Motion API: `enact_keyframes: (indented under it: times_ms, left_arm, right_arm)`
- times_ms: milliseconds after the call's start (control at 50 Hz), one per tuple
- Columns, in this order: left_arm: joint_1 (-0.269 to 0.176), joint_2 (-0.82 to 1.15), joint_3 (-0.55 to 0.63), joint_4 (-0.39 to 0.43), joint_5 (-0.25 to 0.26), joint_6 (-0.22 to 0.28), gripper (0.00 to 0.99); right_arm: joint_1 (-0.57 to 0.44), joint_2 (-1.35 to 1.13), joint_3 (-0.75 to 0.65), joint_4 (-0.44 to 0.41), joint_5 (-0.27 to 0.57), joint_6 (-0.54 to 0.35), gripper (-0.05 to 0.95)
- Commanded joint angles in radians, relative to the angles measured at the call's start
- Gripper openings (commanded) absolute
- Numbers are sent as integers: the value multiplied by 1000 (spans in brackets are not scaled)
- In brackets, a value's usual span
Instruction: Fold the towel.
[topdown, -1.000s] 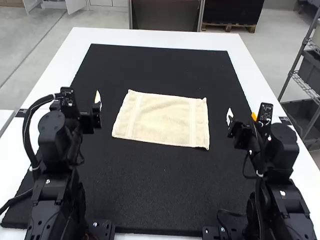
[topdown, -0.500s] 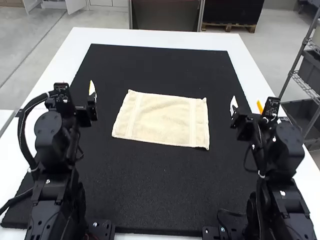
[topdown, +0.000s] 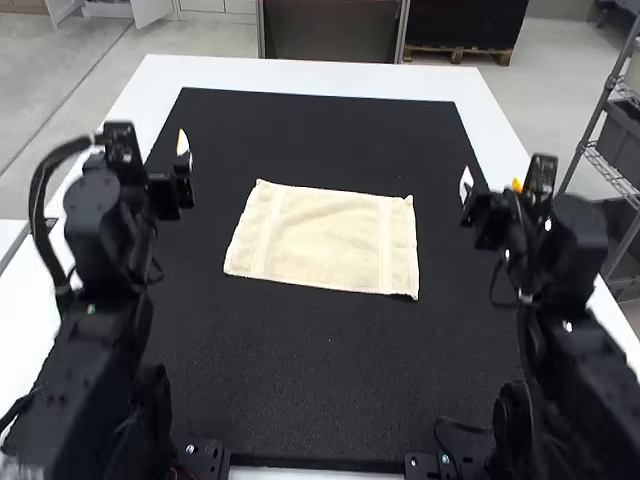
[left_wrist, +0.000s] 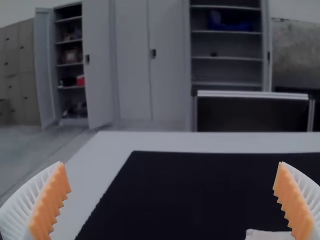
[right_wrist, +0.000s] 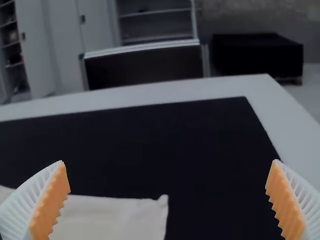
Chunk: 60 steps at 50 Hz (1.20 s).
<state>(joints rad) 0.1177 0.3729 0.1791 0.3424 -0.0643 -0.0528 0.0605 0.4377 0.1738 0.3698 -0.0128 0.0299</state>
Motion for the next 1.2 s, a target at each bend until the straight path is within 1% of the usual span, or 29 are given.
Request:
enact_keyframes:
  times_ms: [0,120,200,300,340,380,420,440,480,560,600,640,740,820,900,1020,1080,1120,1160,1180]
  left_arm:
    - [2,146,74,7,-9,1,962]
    - [8,305,118,18,-6,1,961]
    - [8,363,138,20,-6,-1,961]
    - [5,393,152,21,-6,-1,961]
    - [3,399,157,24,-6,-1,961]
    - [2,405,161,26,-8,-1,959]
    - [2,409,166,24,-11,-1,961]
    - [2,413,168,26,-12,-1,959]
    - [2,419,172,29,-17,-2,961]
    - [5,436,184,24,-19,-4,959]
    - [8,448,189,18,-22,-15,959]
    - [8,465,195,7,-22,-44,959]
    - [8,500,200,9,-3,-134,954]
    - [10,523,200,24,0,-170,943]
    - [10,535,200,41,3,-185,930]
    - [8,541,200,40,6,-185,925]
    - [8,541,200,38,11,-182,923]
    - [10,541,200,44,26,-167,921]
    - [10,540,200,47,27,-133,923]
    - [10,540,200,47,26,-127,921]
  right_arm:
    - [-10,90,67,34,63,10,910]
    - [-7,137,70,92,140,2,907]
    - [-10,137,53,115,148,2,907]
    - [-11,133,24,139,151,-54,905]
    - [-11,124,7,166,151,-88,903]
    - [-10,110,-8,199,151,-96,900]
    - [-11,95,-16,218,146,-107,898]
    - [-10,87,-19,221,137,-127,898]
    - [-10,75,-22,236,106,-170,898]
    - [-7,68,-19,235,54,-217,902]
    - [-5,70,-17,230,31,-232,902]
    - [-5,73,-16,228,31,-243,903]
    - [-10,101,-3,228,20,-246,907]
    - [-10,137,12,228,13,-240,908]
    - [-11,180,36,236,2,-225,908]
    - [-11,272,104,225,-47,-212,907]
    - [-13,352,148,204,-78,-185,907]
    - [-14,404,168,196,-96,-159,907]
    - [-14,455,187,192,-119,-150,907]
    - [-16,477,193,190,-125,-145,907]
